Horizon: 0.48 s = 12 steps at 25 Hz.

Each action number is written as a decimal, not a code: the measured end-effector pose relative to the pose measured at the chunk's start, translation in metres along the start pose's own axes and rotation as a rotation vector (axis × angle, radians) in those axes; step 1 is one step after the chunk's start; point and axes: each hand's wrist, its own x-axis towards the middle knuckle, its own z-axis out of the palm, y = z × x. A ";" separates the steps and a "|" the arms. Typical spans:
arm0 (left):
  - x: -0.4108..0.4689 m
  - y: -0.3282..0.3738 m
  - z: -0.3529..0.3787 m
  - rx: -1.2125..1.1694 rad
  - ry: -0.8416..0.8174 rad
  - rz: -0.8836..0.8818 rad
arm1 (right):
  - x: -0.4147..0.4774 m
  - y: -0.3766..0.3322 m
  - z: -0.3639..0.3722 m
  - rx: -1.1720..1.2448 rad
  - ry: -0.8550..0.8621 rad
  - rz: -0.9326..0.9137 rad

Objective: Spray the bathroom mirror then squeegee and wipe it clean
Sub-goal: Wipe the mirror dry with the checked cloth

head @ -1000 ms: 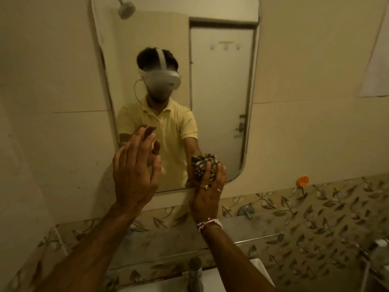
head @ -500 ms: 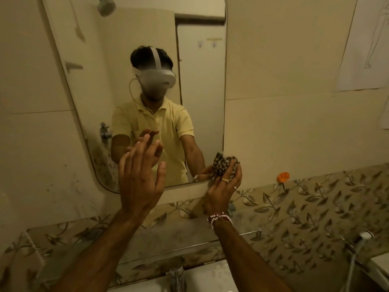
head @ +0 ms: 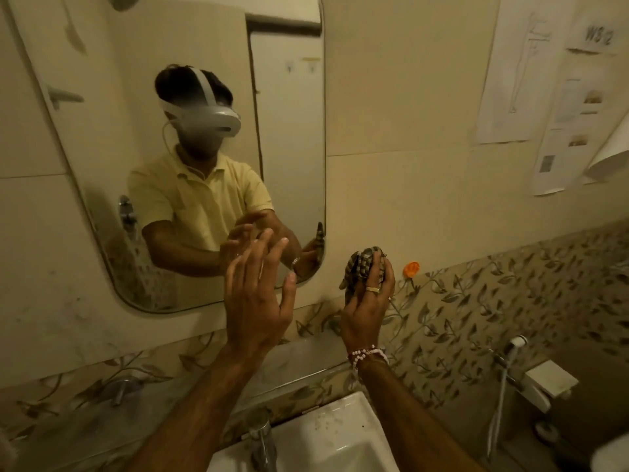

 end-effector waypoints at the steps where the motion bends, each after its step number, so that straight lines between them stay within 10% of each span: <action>1: -0.005 0.006 0.006 -0.028 -0.026 0.005 | -0.002 0.004 -0.010 -0.013 0.015 -0.014; 12: -0.066 0.156 0.094 -0.378 -0.275 0.113 | -0.031 0.076 -0.177 -0.325 0.152 0.132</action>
